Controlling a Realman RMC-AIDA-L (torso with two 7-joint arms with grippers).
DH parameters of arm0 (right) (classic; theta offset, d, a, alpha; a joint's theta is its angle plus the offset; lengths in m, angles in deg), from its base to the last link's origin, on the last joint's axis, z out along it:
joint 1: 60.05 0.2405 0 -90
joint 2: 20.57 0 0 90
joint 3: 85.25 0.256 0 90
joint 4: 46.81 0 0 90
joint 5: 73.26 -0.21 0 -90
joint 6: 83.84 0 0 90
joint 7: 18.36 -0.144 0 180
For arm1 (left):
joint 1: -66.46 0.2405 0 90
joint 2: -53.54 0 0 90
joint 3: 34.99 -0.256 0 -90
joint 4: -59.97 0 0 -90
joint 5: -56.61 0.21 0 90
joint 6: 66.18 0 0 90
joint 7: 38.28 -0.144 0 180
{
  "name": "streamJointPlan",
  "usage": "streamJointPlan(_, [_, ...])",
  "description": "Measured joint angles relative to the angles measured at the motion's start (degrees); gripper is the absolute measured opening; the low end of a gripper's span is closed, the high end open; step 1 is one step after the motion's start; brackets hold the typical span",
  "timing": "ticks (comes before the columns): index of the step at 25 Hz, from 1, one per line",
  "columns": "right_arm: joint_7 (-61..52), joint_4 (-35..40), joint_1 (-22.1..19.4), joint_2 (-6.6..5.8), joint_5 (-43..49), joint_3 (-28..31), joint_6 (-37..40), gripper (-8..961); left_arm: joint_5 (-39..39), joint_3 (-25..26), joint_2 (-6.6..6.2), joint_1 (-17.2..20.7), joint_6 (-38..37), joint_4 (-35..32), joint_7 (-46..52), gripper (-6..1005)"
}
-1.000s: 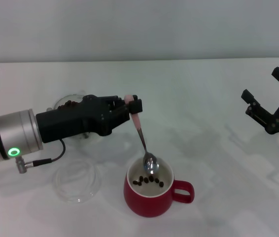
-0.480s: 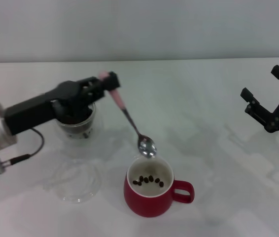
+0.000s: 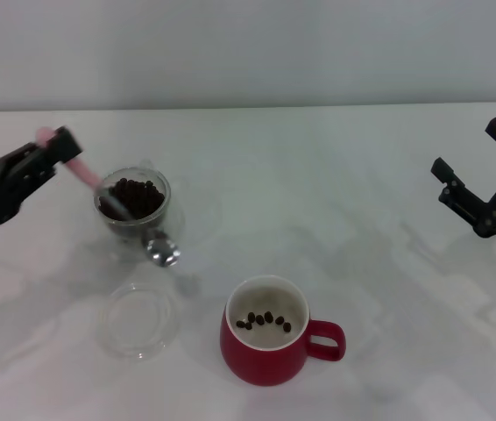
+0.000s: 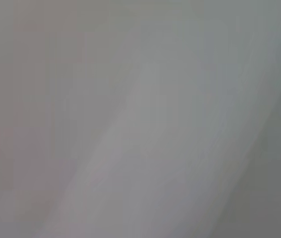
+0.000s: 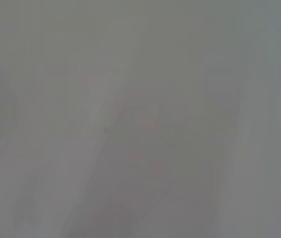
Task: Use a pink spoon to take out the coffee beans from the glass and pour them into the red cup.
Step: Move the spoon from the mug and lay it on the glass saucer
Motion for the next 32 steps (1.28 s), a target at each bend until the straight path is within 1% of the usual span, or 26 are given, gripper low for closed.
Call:
streamJointPlan(3, [0.0,0.0,0.0,-0.07,-0.1,0.2,0.0,835,0.1,0.9,-0.19,2.3,-0.1,0.3,-2.0,128])
streamJointPlan(6, [0.0,0.0,0.2,-0.08,-0.1,0.2,-0.4,835,0.1,1.0,-0.11,4.3,-1.1,1.3,-4.1,127])
streamJointPlan(9, [0.0,0.1,0.3,-0.08,-0.1,0.2,-0.6,835,0.1,1.3,-0.01,5.2,-3.2,3.8,-5.7,127])
streamJointPlan(14, [0.0,0.1,0.4,-0.08,-0.3,0.2,-0.7,835,0.1,3.7,0.17,5.3,-5.9,9.5,-8.4,128])
streamJointPlan(15, [0.0,0.1,0.4,-0.08,-0.3,0.2,-0.8,835,0.1,3.9,0.42,5.4,-7.3,10.2,-9.5,128])
streamJointPlan(20, [0.0,0.2,0.4,-0.08,-0.3,0.2,-1.0,835,0.6,3.6,0.87,5.4,-10.2,11.3,-10.5,128])
streamJointPlan(26, [0.0,0.3,0.4,0.02,-0.3,0.1,-1.1,836,2.1,3.5,1.7,3.4,-14.1,14.6,-12.0,127])
streamJointPlan(32, [-0.1,0.3,0.4,0.01,-0.4,0.0,-1.2,836,2.6,3.5,1.9,2.2,-15.3,16.5,-12.7,127])
